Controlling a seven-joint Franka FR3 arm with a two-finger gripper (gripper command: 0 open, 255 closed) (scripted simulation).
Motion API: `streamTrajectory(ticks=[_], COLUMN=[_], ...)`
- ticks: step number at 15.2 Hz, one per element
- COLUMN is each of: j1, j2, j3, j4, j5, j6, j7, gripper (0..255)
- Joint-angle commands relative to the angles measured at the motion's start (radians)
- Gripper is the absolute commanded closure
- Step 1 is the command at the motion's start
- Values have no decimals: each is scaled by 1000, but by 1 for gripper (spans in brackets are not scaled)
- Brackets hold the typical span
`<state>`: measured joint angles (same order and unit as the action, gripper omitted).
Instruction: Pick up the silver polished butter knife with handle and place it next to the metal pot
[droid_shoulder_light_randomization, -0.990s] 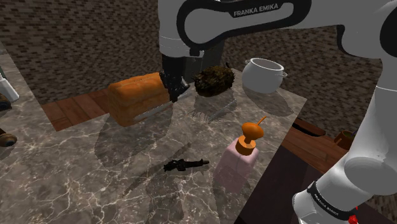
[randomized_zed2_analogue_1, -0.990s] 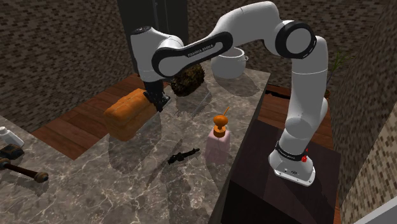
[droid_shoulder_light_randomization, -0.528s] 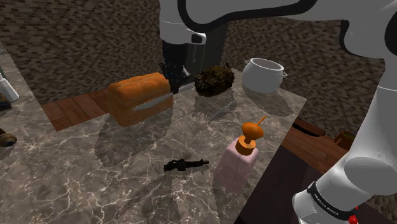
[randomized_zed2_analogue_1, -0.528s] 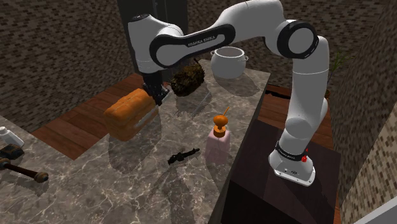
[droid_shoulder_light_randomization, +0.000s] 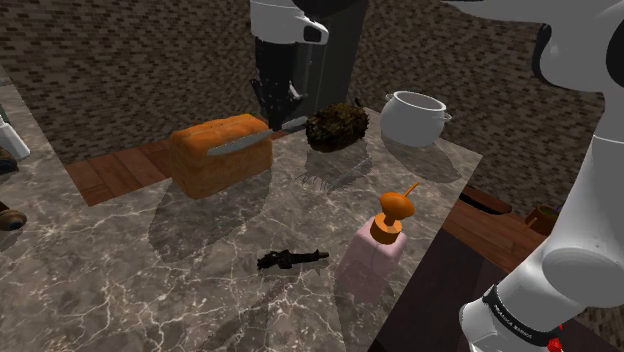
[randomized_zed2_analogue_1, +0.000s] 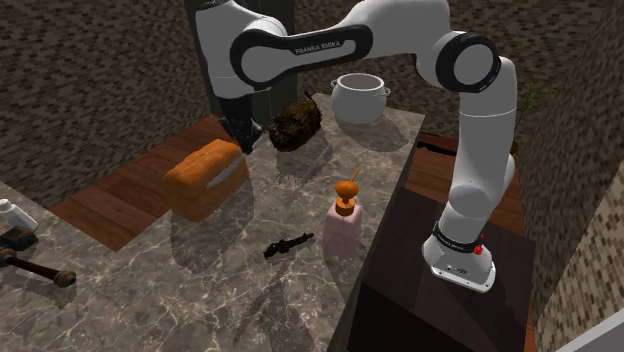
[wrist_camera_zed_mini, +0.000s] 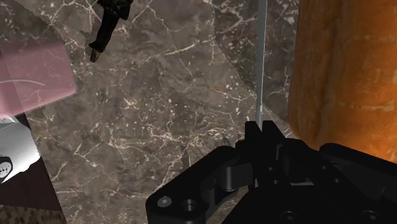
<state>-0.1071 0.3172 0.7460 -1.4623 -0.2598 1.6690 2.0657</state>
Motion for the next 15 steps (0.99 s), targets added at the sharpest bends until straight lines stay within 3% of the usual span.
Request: streamTrajectory(ticks=[1,10,15], j1=[7,44,-131], j2=[3,33,-171], j3=[1,1,-11], j4=[33,188,-44], j5=[-1,-20,114], j6=[-31,-159,-74], j7=[-1,-3,-147], gripper=[255,255,255])
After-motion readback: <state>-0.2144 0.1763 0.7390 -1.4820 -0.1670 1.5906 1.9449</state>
